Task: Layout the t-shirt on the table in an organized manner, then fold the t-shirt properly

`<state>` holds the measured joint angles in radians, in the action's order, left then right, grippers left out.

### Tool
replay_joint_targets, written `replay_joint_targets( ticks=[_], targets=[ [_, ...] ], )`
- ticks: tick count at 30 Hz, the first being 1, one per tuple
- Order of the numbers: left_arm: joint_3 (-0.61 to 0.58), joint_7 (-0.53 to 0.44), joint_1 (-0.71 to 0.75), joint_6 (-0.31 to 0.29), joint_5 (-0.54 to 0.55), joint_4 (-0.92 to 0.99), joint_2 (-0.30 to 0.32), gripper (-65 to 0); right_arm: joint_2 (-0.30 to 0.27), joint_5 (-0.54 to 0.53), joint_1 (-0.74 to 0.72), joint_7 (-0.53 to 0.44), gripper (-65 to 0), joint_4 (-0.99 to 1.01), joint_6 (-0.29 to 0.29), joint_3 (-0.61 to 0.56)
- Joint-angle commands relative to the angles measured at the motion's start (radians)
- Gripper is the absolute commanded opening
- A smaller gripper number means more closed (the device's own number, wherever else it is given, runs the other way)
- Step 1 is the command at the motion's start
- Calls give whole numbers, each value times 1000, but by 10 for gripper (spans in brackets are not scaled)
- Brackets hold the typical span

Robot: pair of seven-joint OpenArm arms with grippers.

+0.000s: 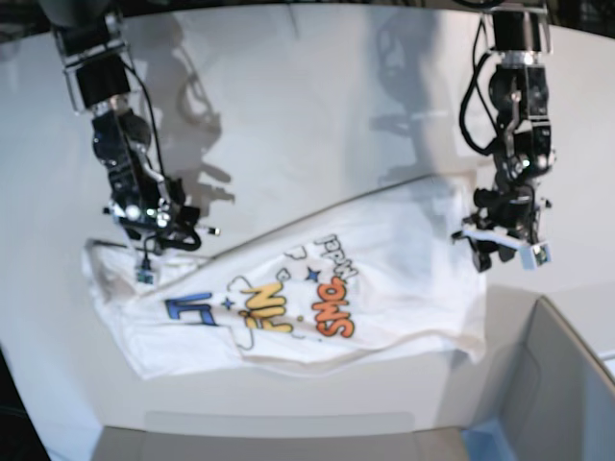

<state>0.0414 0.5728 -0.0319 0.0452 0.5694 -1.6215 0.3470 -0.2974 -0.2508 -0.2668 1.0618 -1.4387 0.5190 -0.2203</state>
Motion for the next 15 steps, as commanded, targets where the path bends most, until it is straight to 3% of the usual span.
replay_joint_targets(
  ticks=[1, 3, 11, 15],
  targets=[
    [4, -26, -9, -3, -2, -18, 11, -383, -4, 37, -47, -12, -373, 3, -12, 6],
    [4, -26, -7, -3, -2, -18, 11, -383, 0, 83, -75, -16, -373, 42, -44, 8],
    [4, -26, -7, -3, -2, -16, 11, -383, 2, 198, -171, -19, -373, 98, -67, 5],
    [4, -26, -10, -3, -2, -16, 11, -383, 4, 196, -207, -19, -373, 157, -155, 5]
  ],
)
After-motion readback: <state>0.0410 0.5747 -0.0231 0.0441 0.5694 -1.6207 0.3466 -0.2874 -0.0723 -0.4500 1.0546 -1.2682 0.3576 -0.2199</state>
